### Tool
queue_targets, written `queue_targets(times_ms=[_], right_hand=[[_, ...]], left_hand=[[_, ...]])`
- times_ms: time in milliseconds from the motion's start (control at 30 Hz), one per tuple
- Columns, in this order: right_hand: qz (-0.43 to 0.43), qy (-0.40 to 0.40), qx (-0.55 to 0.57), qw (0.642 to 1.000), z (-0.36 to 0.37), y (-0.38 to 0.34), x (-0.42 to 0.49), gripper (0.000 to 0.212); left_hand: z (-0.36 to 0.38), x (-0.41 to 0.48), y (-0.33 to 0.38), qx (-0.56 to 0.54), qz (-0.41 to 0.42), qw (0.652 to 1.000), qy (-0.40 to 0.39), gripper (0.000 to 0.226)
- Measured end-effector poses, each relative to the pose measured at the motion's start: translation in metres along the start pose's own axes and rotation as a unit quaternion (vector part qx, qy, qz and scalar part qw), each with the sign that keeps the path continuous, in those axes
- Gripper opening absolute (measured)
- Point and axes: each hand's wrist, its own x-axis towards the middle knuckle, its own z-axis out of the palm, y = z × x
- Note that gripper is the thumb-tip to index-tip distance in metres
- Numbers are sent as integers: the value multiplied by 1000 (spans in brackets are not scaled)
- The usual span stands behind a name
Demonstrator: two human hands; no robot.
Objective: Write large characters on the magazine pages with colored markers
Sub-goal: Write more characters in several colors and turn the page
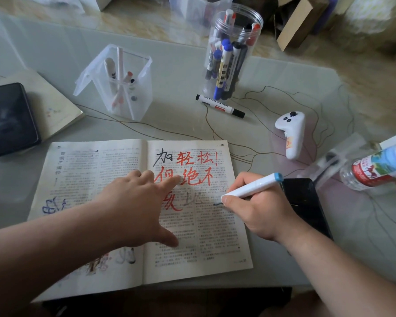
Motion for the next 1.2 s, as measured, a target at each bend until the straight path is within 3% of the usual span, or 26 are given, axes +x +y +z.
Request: queue_targets(times_ms=[167, 667, 900, 967, 1067, 1200], right_hand=[[-19, 42, 9, 999, -2, 3, 0, 19], [-2, 20, -9, 1000, -5, 3, 5, 21], [-50, 68, 178, 980, -18, -14, 8, 37], [-53, 36, 173, 983, -19, -21, 4, 40], [-5, -75, 121, 990, -14, -31, -2, 29], [46, -208, 59, 975, -6, -37, -11, 30]], left_hand=[[0, 0, 0, 1, 0, 1000, 3, 128], [-2, -1, 2, 2, -3, 1000, 7, 128], [-1, -1, 7, -31, 8, 999, 28, 123], [-1, 0, 9, -52, 13, 998, 38, 116], [-10, -4, 6, -132, 23, 988, 72, 103], [-32, -17, 9, -323, 43, 935, 139, 79]])
